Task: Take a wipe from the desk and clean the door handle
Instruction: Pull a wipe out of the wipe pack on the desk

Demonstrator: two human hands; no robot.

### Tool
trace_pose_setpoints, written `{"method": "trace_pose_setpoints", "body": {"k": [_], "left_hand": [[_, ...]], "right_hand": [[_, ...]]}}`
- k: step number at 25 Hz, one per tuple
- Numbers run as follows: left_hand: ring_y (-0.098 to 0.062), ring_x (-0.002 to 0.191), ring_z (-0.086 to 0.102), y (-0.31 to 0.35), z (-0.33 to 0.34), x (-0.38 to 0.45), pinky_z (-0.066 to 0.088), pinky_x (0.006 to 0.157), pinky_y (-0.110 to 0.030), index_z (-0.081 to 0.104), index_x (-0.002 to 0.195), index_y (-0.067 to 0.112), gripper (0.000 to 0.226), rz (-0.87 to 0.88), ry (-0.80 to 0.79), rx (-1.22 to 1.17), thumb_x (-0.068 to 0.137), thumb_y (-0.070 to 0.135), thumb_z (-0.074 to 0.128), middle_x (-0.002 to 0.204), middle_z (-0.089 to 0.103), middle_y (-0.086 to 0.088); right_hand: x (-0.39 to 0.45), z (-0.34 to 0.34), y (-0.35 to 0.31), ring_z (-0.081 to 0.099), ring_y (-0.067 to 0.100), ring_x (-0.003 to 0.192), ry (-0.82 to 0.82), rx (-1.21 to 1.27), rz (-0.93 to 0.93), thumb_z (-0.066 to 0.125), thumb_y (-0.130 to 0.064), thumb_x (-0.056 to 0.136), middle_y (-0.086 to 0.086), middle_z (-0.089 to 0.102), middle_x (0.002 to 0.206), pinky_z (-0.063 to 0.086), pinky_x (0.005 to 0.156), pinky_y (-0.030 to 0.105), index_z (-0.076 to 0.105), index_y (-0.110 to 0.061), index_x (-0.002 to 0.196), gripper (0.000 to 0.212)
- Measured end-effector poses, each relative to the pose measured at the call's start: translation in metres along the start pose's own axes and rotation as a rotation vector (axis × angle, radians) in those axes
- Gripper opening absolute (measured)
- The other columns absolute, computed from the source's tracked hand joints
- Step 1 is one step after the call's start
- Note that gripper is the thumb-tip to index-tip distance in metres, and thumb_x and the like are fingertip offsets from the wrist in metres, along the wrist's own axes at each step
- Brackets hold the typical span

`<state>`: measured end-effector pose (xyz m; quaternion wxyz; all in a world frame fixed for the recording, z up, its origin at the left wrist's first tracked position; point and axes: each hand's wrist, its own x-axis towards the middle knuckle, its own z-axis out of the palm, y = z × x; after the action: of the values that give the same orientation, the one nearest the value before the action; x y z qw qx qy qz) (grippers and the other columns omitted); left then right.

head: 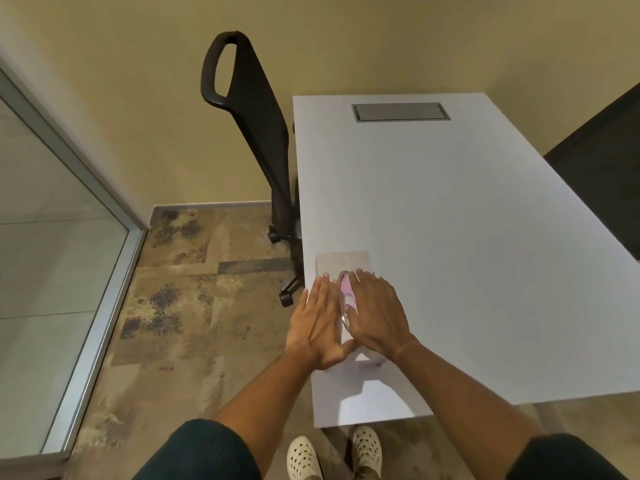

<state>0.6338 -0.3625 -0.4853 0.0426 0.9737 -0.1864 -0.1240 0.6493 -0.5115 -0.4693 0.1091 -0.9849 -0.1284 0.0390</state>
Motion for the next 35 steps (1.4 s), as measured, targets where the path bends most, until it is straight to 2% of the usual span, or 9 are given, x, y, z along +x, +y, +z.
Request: {"method": "trace_pose_setpoints", "body": {"k": [1,3,6,9,13,17,25,30,35], "left_hand": [[-0.029,0.15,-0.028,0.001,0.003,0.002,-0.007,0.125,-0.048,-0.048,0.132,0.018,0.105,-0.005,-0.006,-0.002,0.077,0.093,0.003,0.154,-0.037,-0.011],[-0.03,0.15,-0.028,0.002,0.009,0.007,-0.007,0.126,-0.048,-0.047,0.132,0.017,0.105,-0.023,-0.018,-0.004,0.078,0.092,0.004,0.155,-0.036,-0.013],[-0.029,0.148,-0.031,0.004,0.016,0.009,-0.007,0.125,-0.048,-0.048,0.133,0.017,0.106,-0.052,-0.024,-0.016,0.075,0.092,-0.002,0.154,-0.04,-0.013],[-0.028,0.147,-0.035,0.007,0.02,0.013,-0.008,0.125,-0.048,-0.046,0.138,0.016,0.106,-0.075,-0.016,-0.046,0.072,0.092,-0.009,0.152,-0.043,-0.01],[-0.026,0.146,-0.038,0.008,0.021,0.015,-0.011,0.124,-0.046,-0.047,0.138,0.016,0.107,-0.089,-0.006,-0.056,0.075,0.091,-0.004,0.152,-0.045,-0.01],[-0.026,0.146,-0.039,0.012,0.021,0.016,-0.012,0.124,-0.046,-0.05,0.136,0.017,0.107,-0.108,-0.018,-0.074,0.073,0.092,-0.006,0.15,-0.047,-0.009],[-0.028,0.146,-0.038,0.019,0.022,0.019,-0.008,0.124,-0.048,-0.035,0.148,0.011,0.114,-0.163,-0.016,-0.09,0.073,0.092,-0.006,0.157,-0.039,-0.014],[-0.028,0.146,-0.038,0.02,0.023,0.018,-0.008,0.125,-0.047,-0.046,0.139,0.014,0.109,-0.168,-0.011,-0.085,0.074,0.091,-0.003,0.153,-0.044,-0.013],[-0.028,0.147,-0.036,0.02,0.024,0.018,-0.007,0.125,-0.047,-0.038,0.144,0.013,0.112,-0.178,-0.014,-0.082,0.074,0.092,-0.003,0.156,-0.039,-0.014]], "right_hand": [[0.003,0.0,0.001,0.049,0.026,0.131,0.034,0.006,-0.013,0.046,-0.047,0.095,0.006,0.05,0.145,0.029,0.115,0.034,0.041,-0.021,0.144,0.055],[0.01,-0.001,0.004,0.059,0.02,0.111,0.042,-0.062,-0.034,0.048,-0.043,0.094,0.001,0.064,0.125,0.042,0.099,0.031,0.053,-0.02,0.131,0.044],[0.018,0.0,0.007,0.058,0.022,0.11,-0.043,-0.145,-0.031,0.057,-0.044,0.09,0.004,0.064,0.125,0.043,0.093,0.032,0.057,-0.019,0.129,0.046],[0.028,0.003,0.011,0.052,0.022,0.12,-0.088,-0.141,-0.022,0.056,-0.048,0.092,0.005,0.054,0.137,0.041,0.1,0.033,0.049,-0.019,0.139,0.055],[0.033,0.007,0.016,0.045,0.024,0.127,-0.125,-0.197,-0.061,0.053,-0.049,0.094,0.007,0.047,0.143,0.038,0.105,0.036,0.049,-0.019,0.139,0.055],[0.036,0.01,0.018,0.045,0.024,0.124,-0.117,-0.21,-0.071,0.055,-0.051,0.092,0.008,0.048,0.141,0.038,0.102,0.037,0.057,-0.021,0.133,0.051],[0.035,0.013,0.017,0.045,0.026,0.119,-0.123,-0.253,-0.058,0.06,-0.051,0.085,0.009,0.048,0.136,0.039,0.096,0.039,0.054,-0.02,0.131,0.057],[0.035,0.016,0.019,0.045,0.025,0.119,-0.106,-0.211,-0.056,0.054,-0.05,0.089,0.007,0.049,0.137,0.038,0.096,0.04,0.056,-0.022,0.13,0.05],[0.04,0.019,0.015,0.042,0.026,0.125,-0.132,-0.225,-0.012,0.058,-0.05,0.09,0.008,0.044,0.142,0.038,0.101,0.042,0.051,-0.022,0.136,0.054]]}}
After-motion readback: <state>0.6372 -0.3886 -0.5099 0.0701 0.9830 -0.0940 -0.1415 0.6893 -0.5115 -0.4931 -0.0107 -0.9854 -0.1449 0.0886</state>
